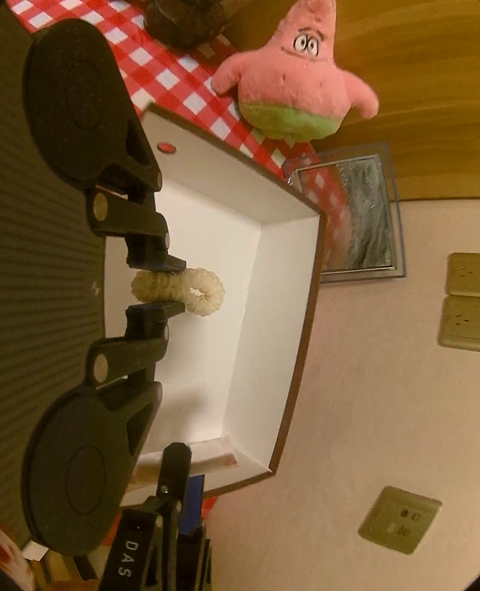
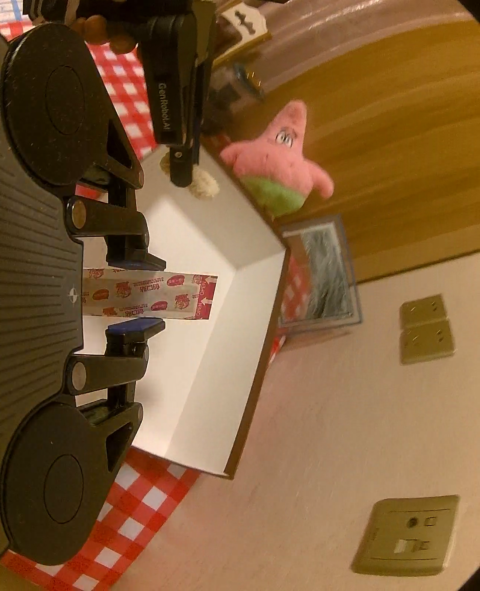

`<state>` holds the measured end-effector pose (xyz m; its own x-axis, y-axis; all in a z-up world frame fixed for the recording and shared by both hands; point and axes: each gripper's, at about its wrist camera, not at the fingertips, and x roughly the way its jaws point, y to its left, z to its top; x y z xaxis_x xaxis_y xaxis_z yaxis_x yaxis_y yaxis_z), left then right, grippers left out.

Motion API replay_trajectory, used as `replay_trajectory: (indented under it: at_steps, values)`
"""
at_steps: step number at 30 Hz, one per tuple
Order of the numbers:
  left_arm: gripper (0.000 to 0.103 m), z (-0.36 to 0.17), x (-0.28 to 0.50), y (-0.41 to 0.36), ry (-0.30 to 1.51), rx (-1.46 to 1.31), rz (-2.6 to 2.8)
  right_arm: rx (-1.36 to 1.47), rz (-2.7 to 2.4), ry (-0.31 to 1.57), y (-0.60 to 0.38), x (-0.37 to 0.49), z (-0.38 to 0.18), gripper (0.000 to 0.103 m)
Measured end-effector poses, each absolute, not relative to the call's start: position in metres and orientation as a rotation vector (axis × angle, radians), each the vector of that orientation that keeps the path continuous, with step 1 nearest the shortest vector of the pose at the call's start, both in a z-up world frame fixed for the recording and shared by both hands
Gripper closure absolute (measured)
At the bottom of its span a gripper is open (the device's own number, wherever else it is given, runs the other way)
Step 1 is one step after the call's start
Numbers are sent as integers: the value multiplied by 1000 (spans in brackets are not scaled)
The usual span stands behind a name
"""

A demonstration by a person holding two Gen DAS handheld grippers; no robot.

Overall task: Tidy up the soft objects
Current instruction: 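Carry both items over the brown box and open both grippers to drop them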

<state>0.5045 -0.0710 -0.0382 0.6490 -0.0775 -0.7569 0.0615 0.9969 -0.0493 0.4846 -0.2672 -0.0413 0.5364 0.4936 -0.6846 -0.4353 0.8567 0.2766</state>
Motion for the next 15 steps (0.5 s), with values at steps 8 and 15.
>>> replay_trajectory:
  at_steps: [8, 15]
  values:
    - [88, -61, 536, -78, 921, -11, -94, 52, 539, 891, -261, 515, -63, 76]
    - [87, -78, 551, -77, 967, -25, -96, 23, 538, 925, -259, 529, -77, 76]
